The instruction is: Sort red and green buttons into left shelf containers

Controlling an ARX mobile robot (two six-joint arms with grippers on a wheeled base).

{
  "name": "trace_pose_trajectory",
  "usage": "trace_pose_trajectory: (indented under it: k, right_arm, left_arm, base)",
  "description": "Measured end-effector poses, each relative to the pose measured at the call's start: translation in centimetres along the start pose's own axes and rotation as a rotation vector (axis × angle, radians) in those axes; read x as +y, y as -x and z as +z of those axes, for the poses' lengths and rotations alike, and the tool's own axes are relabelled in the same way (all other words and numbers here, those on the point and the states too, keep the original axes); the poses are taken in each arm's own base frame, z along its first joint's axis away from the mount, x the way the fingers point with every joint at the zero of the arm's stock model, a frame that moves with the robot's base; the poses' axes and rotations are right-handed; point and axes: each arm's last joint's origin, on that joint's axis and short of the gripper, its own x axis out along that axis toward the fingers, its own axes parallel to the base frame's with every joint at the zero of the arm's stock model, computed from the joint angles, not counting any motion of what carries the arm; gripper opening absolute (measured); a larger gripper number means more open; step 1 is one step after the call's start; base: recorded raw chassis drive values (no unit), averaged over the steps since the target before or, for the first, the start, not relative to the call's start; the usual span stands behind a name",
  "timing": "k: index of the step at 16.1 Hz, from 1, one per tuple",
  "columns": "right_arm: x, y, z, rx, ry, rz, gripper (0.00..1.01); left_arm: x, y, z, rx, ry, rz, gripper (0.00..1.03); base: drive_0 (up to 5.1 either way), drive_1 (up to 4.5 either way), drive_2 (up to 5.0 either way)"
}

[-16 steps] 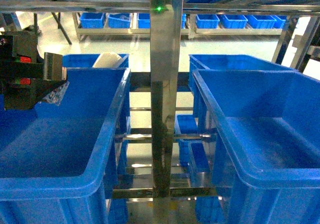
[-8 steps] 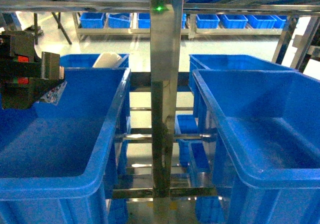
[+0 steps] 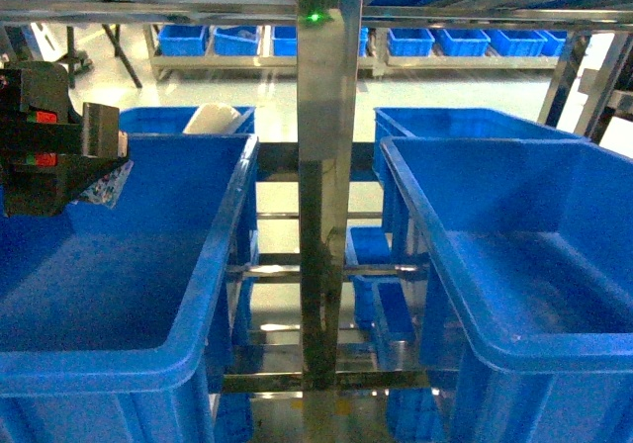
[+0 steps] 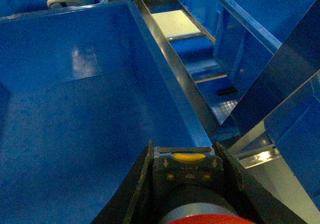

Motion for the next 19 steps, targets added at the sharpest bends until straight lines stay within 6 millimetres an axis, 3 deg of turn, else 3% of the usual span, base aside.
trace_pose_trajectory:
  k: [9,14,15,16,17,19]
  right_arm:
    - [-0.1,-0.1,0.0,-0.004,0.005,0.001,0.24]
    - [-0.8,-1.8,-1.4,0.058,0.005,0.003,0.24]
    - [-1.2,-2.6,-1.5,0.069,0.008,0.009,0.24]
    - [-2.6,-5.3,-1.5,0.104,0.002,0.022,0.24]
    - [-5.1,-10.3,-1.5,0.202,-0.023,0.033,0.24]
    - [-6.4,-13.8,-1.9,0.267,-0.017,0.065,0.24]
  left_arm:
    - [0.0,0.0,0.0,0.000,0.000,0.000,0.29]
    - [0.0,0.0,0.0,0.000,0.000,0.000,0.29]
    - [0.0,0.0,0.0,0.000,0.000,0.000,0.29]
    - [0.0,0.0,0.0,0.000,0.000,0.000,0.29]
    - [0.0,0.0,0.0,0.000,0.000,0.000,0.29]
    - [0.0,0.0,0.0,0.000,0.000,0.000,0.29]
  base:
    - [0.0,0.00,0.0]
    - [0.0,0.00,0.0]
    - [0.0,0.00,0.0]
    - [0.0,0.00,0.0]
    - [0.0,0.00,0.0]
    - [0.0,0.00,0.0]
